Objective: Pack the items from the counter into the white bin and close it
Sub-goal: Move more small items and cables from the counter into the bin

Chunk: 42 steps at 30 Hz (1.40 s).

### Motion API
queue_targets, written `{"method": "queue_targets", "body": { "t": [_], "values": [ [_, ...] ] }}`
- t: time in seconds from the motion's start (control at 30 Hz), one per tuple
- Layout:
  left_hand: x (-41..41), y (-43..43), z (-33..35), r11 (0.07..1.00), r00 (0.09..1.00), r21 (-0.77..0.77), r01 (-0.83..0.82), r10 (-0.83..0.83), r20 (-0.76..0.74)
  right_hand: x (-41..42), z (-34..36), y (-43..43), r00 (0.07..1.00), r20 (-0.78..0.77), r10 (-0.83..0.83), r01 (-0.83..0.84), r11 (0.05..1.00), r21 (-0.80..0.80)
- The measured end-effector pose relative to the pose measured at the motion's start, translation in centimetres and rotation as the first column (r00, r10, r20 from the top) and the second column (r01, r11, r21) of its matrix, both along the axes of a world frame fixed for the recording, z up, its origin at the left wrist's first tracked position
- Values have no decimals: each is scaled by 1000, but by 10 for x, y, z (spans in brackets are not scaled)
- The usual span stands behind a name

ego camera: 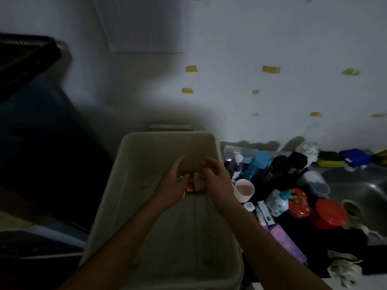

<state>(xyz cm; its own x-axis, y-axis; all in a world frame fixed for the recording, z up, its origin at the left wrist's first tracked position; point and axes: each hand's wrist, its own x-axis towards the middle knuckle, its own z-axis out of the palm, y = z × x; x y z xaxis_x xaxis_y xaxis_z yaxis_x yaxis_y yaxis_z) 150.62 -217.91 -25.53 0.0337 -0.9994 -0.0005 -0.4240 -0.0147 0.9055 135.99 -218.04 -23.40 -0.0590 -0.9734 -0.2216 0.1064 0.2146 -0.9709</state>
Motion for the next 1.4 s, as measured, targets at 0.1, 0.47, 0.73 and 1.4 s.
{"method": "queue_targets", "body": {
  "t": [0.1,0.47,0.73,1.4],
  "values": [
    [-26,-5,17,999,998,-36,0,-2,-60,-30,19,1,1000,-23,16,-17,998,-65],
    [-191,-9,45,973,968,-84,214,-223,-115,-186,14,7,991,-8,-136,135,986,-97],
    [-283,16,8,967,954,19,252,-246,-170,-286,-37,25,986,-48,-160,160,987,-15],
    [-322,66,-90,909,927,395,-130,253,-276,-311,-152,41,928,-200,316,-275,939,207]
  ]
}}
